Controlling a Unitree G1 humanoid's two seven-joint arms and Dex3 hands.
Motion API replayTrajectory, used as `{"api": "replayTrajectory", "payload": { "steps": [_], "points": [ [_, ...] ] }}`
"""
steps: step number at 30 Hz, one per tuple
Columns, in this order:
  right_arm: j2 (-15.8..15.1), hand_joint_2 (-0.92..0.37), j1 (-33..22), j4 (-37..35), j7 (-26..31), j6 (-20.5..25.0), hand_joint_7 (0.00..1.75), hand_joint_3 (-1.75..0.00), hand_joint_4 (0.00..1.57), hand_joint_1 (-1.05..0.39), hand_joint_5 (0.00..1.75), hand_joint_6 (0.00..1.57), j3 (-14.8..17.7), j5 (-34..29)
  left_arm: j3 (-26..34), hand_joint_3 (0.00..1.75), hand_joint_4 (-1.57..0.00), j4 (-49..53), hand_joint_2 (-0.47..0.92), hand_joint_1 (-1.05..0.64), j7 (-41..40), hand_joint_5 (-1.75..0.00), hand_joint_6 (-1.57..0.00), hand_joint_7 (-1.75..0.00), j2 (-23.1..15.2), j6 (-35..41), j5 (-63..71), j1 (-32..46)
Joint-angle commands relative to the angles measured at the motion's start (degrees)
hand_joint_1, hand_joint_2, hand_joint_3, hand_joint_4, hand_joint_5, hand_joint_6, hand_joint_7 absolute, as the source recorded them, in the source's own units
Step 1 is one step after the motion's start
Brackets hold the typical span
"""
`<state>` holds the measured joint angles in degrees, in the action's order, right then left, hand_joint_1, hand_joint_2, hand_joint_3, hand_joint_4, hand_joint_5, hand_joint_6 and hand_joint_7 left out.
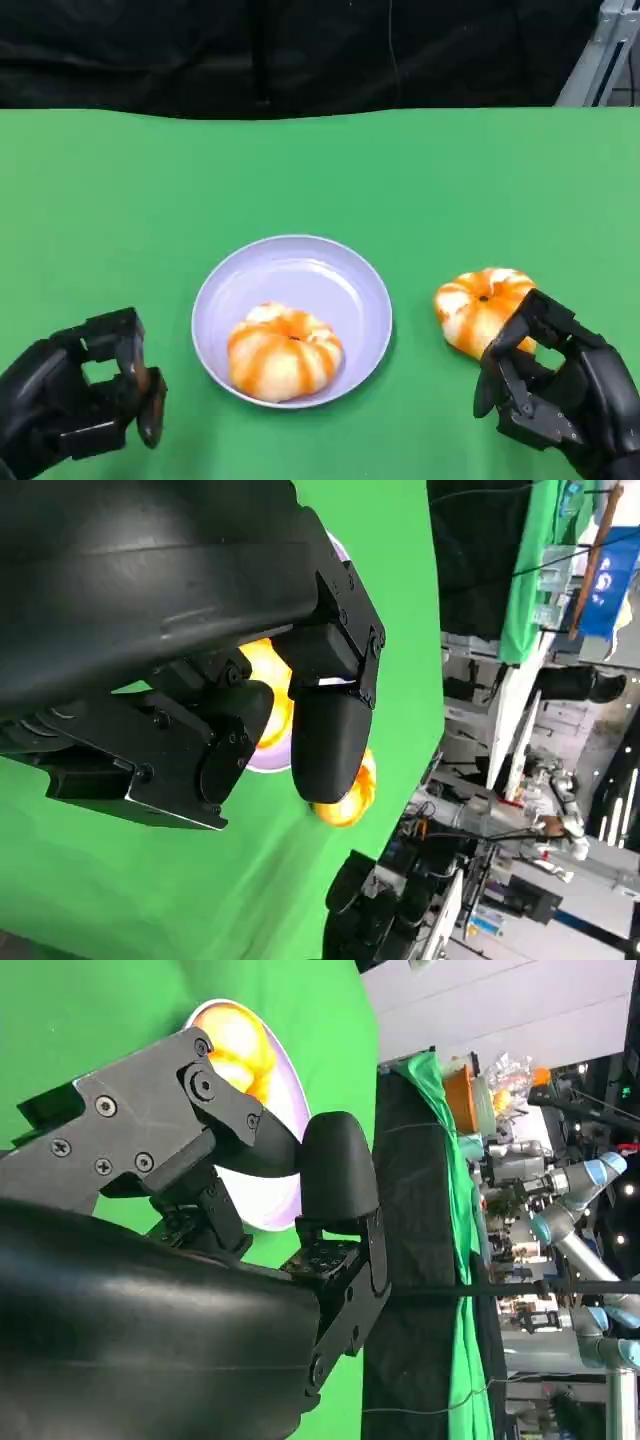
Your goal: Grasp the bread from the table and place it into the plate.
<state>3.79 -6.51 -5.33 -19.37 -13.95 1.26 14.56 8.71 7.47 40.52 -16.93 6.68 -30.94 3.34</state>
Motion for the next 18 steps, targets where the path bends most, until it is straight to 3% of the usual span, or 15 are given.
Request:
{"api": "replayTrajectory", "payload": {
  "steps": [1,18],
  "points": [
    [-0.7,-0.59,0.2,0.3,0.1,-0.1,1.75,-1.11,0.84,-0.15,1.75,0.6,0.2,0.1,1.1,1.34,-0.89,0.5,0.67,0.07,0.9,-1.75,-0.74,-1.75,-0.1,0.9,-0.6,-0.5],
    [-0.4,-0.6,-0.5,1.3,0.4,0.2,1.75,-1.12,0.84,-0.14,1.75,0.61,-0.1,0.2,0.6,1.27,-0.87,-1.5,0.68,0.07,-1.0,-1.75,-0.72,-1.75,0.0,3.7,0.7,-0.2]
  ]
}}
